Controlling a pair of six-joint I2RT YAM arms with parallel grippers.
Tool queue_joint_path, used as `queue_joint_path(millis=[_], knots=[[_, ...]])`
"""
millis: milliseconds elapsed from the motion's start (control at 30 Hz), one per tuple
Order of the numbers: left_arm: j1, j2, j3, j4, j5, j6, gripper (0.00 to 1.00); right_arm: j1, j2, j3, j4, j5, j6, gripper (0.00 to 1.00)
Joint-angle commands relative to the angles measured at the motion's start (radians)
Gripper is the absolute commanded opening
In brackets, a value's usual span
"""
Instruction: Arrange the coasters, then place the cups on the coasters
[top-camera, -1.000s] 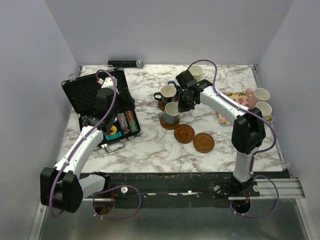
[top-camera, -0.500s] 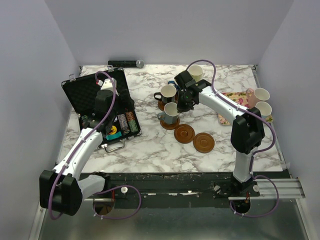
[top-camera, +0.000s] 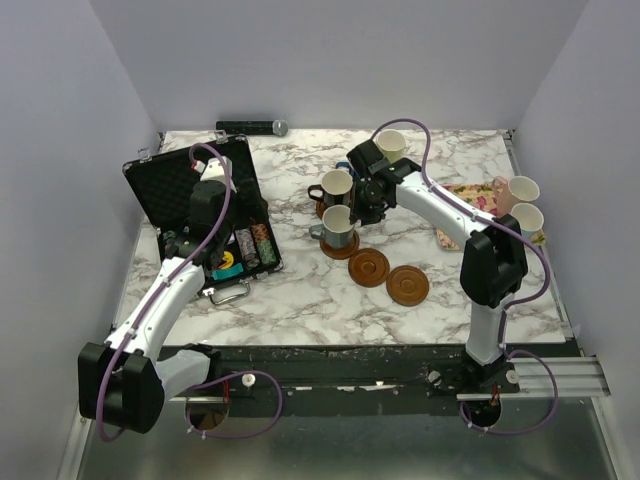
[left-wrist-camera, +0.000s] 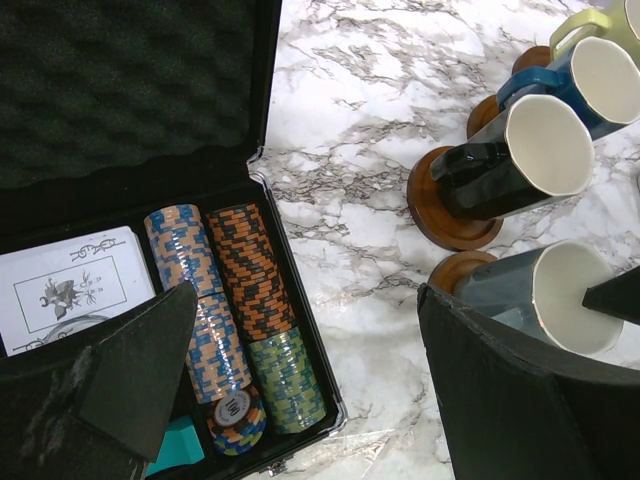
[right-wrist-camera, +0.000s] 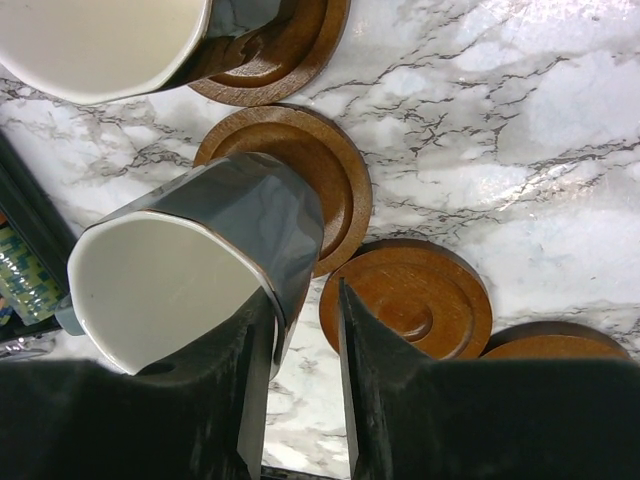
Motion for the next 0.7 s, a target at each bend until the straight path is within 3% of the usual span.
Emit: queue_joint_path(millis=[0,200,667], knots=[[0.006,-0.028,-0.009,-0.009,-0.024,0.002,0.99,0.008,0.013,0.028,-0.015,0.024,0.004,0.4],[0.006,-0.028,-0.008,-0.007,-0.021,0.003,0.99,0.008,0.002,0.023,-0.004,0.027,-0.003,0.52],[0.006,-0.026,-0.003,-0.003,-0.025,0.009,0.99,0.01,-0.093,-0.032,0.085,0.077,-0.11,0.61]])
